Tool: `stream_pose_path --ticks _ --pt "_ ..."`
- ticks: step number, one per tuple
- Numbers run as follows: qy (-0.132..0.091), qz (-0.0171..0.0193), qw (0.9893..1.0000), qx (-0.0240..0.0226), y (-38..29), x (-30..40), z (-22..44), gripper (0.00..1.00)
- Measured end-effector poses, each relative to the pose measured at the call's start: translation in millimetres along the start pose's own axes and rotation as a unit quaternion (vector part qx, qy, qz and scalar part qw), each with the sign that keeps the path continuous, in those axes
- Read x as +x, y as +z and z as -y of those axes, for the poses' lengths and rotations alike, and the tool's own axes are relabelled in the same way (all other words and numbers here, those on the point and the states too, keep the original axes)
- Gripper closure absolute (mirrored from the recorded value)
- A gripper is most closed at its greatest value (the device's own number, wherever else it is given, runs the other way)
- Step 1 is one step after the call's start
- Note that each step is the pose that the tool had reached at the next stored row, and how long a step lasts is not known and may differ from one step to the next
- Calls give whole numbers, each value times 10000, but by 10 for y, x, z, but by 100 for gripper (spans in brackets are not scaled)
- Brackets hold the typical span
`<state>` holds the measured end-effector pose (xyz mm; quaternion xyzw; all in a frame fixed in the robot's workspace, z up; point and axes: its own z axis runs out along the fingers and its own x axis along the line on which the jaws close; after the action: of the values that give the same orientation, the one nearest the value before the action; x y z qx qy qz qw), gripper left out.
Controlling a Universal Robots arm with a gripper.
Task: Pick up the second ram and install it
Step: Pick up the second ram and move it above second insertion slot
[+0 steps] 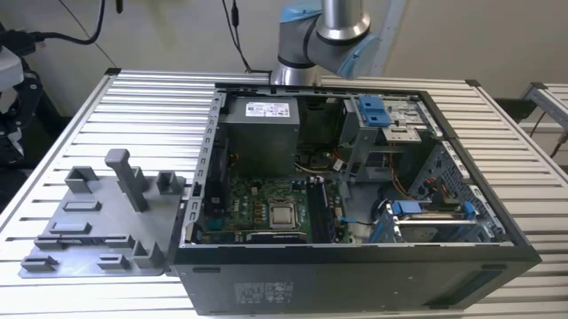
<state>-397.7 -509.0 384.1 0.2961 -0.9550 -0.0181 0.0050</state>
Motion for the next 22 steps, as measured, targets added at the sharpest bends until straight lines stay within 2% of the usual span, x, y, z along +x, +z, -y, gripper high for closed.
stream_pose_path --ticks 3,6,8,11,14,17,22 --pt "-271 -10 9996 0 0 0 0 89" --pt "-541 -20 9985 0 0 0 0 89" --pt "-721 -27 9974 0 0 0 0 89" --pt "-993 -36 9951 0 0 0 0 89" --pt "-1269 -44 9919 1 0 0 1 89" --pt "-1535 -52 9881 3 1 0 0 89" --pt "-1985 -65 9801 6 1 0 0 89"
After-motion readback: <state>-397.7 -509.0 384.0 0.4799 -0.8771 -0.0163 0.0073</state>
